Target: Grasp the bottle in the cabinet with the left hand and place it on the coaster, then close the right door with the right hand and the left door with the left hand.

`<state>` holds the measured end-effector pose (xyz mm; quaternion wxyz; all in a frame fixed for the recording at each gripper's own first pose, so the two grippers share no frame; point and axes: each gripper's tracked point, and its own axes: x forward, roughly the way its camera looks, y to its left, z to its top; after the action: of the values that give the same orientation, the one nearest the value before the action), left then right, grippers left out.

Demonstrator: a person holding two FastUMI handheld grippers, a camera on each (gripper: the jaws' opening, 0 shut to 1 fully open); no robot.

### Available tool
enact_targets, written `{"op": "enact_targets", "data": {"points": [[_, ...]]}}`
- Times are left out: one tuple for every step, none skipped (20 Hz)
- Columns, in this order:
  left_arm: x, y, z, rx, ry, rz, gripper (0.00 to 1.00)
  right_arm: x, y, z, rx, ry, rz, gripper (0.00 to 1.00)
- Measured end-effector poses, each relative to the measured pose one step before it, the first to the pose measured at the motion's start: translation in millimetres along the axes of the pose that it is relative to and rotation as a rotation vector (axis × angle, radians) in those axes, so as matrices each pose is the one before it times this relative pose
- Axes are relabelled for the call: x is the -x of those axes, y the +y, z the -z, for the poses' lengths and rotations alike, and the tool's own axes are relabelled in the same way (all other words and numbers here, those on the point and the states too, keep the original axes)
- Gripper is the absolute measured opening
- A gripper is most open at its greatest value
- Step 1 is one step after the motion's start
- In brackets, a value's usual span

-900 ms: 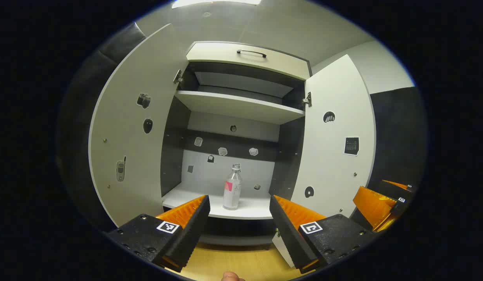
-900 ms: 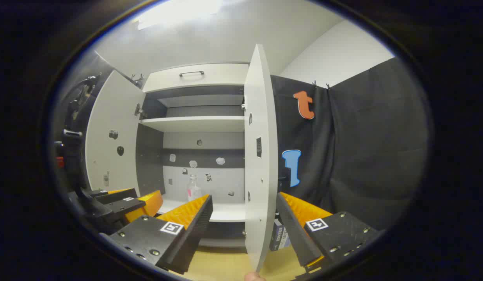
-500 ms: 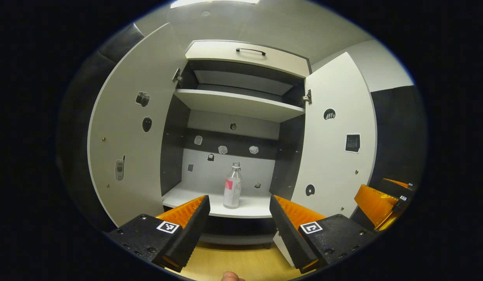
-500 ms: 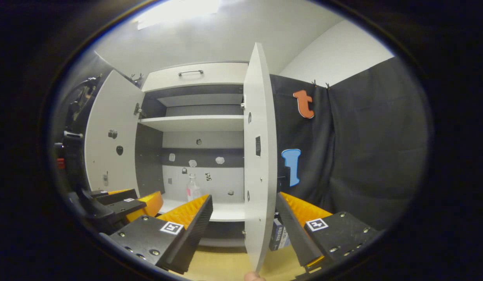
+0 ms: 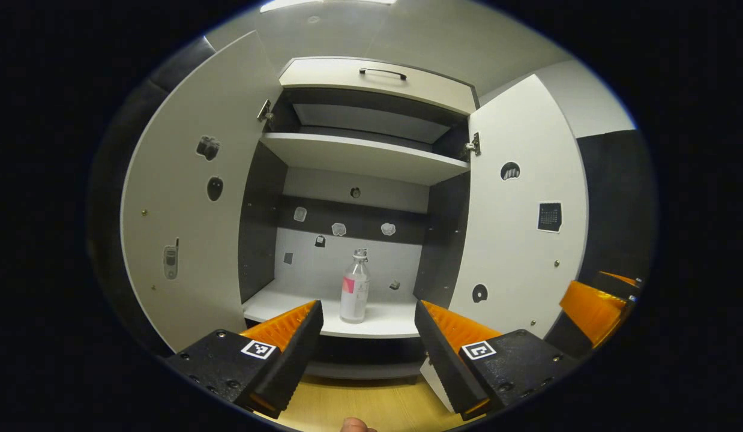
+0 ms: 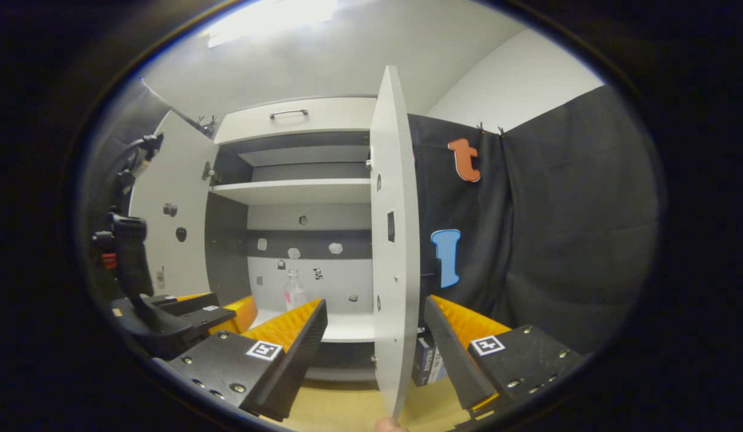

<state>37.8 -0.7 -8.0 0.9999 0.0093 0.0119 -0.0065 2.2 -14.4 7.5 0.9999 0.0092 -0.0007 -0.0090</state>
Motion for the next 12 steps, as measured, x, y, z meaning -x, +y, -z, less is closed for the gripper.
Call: {"op": "enact_targets", "data": {"points": [[-11.82,2.38,0.96,-0.00778,0.00185,-0.00318,0.96,1.40,-5.81,-0.85,-0.00290,-0.00307,0.01085,0.98],[-13.54,2.40,-0.54,-0.01018,-0.00225,-0.00425,0.96,1.09,-5.45,-1.55,-0.00041,-0.00187,0.01290,0.98],[-14.14,3.10,1.19,-0.01159,-0.00151,-0.00850,0.96,0.97,-7.51,-0.41,0.00205,0.00015,0.01608,0.98],[-14.84,3.04,1.99,-0.00818,0.00439,-0.00974,0.96,0.32,-7.36,-0.75,0.00492,0.00021,0.01811,0.98],[-14.82,1.90,3.54,-0.00554,0.00595,-0.00695,0.96,0.91,-8.11,0.49,0.00839,0.00050,0.02155,0.98],[-15.94,1.71,3.35,-0.00397,0.00679,-0.00596,0.96,0.29,-8.31,-0.79,0.00800,-0.00164,0.02070,0.98],[-15.03,0.98,5.07,-0.00122,0.00913,-0.00619,0.96,-0.33,-7.78,0.91,0.00780,-0.00125,0.02185,0.98],[-15.54,1.08,3.84,-0.00286,0.00850,-0.00719,0.96,-1.49,-8.83,-0.36,0.00640,-0.00077,0.02346,0.98],[-15.21,0.73,5.21,0.00085,0.01165,-0.00419,0.96,-0.77,-9.65,-1.47,0.00445,-0.00051,0.02441,0.98],[-15.31,0.20,4.90,-0.00013,0.01493,-0.00405,0.96,-1.99,-7.70,-0.62,0.00442,0.00210,0.02289,0.98],[-13.80,0.04,5.66,0.00239,0.01590,-0.00429,0.96,-3.29,-7.85,4.31,0.00584,0.00314,0.02344,0.98],[-13.98,0.57,4.34,0.00114,0.01096,-0.00527,0.96,-2.66,-6.97,0.46,0.00651,0.00000,0.02321,0.98]]}}
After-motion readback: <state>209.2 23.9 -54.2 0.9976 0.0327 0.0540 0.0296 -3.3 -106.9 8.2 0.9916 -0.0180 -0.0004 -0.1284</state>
